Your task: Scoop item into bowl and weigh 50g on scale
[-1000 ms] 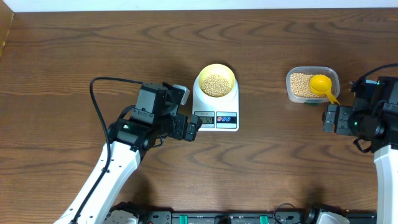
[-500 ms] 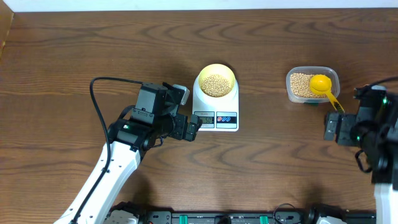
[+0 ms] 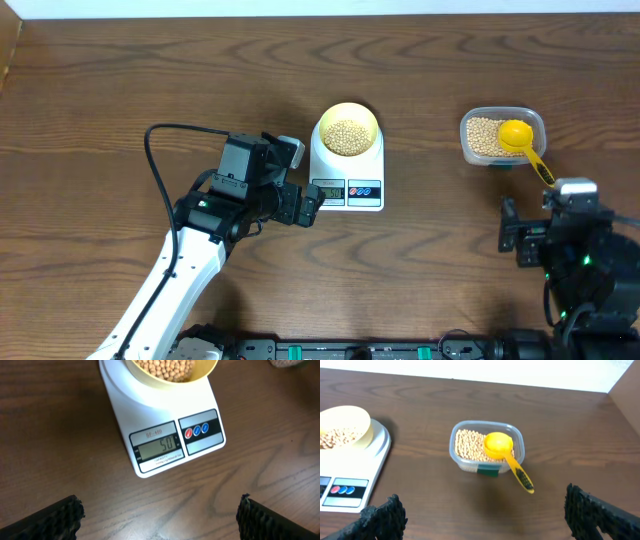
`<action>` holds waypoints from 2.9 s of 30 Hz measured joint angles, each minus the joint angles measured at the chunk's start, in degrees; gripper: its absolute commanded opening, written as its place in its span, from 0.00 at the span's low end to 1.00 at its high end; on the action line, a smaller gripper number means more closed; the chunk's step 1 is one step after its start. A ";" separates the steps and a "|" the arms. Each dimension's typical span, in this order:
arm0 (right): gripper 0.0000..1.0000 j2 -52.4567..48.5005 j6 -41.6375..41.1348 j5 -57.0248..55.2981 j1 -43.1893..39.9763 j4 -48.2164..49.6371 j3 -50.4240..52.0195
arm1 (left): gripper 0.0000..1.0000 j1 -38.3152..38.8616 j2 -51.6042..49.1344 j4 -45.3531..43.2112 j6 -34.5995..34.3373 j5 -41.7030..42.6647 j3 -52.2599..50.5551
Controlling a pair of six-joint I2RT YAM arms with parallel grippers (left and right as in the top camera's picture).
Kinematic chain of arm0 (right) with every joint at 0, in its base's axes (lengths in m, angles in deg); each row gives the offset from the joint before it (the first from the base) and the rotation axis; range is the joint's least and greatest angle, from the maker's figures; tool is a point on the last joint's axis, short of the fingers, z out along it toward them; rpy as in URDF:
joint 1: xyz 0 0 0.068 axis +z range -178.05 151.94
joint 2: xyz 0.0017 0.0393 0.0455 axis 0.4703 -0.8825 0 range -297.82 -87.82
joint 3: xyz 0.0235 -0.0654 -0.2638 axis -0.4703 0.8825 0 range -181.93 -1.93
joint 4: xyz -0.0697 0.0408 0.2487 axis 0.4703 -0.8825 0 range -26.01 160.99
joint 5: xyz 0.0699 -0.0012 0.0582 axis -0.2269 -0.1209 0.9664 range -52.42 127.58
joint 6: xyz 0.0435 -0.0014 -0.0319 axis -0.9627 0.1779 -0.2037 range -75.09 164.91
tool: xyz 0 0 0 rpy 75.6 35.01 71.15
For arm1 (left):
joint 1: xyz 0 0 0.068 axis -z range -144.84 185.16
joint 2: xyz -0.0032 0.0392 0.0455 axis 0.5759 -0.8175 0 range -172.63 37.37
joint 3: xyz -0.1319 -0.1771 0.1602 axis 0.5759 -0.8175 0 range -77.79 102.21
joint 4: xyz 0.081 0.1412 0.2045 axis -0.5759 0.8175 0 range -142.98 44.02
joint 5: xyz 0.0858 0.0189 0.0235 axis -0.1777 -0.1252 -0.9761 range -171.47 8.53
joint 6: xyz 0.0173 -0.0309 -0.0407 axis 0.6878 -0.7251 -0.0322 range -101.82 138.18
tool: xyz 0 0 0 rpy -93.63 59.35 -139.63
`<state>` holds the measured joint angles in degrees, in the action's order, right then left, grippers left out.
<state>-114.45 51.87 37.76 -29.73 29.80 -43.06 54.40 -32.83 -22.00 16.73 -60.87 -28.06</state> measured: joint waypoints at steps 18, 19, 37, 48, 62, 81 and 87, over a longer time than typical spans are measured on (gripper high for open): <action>0.99 24.59 0.00 -0.02 0.00 18.10 25.05 | 1.00 0.00 0.00 0.02 0.00 0.02 0.00; 0.99 25.11 0.00 -0.02 0.00 18.73 25.73 | 1.00 0.00 0.00 0.02 0.00 0.02 0.00; 0.99 25.94 0.00 0.00 0.00 34.88 37.13 | 1.00 0.00 0.00 0.02 0.00 0.02 0.00; 0.99 25.94 0.00 0.07 0.00 36.94 38.62 | 1.00 0.00 0.00 0.02 0.00 0.02 0.00; 0.99 25.94 0.00 0.24 0.00 39.23 40.41 | 1.00 0.00 0.00 0.02 0.00 0.02 0.00; 0.99 25.97 0.00 0.22 0.00 36.98 40.63 | 1.00 0.00 0.00 0.02 0.00 0.02 0.00; 0.99 25.97 0.02 0.22 0.00 36.98 40.63 | 1.00 0.00 0.00 0.02 0.00 0.02 0.00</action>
<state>-88.48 51.89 37.98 -29.73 66.78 -2.42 54.40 -32.83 -21.97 16.73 -60.85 -28.06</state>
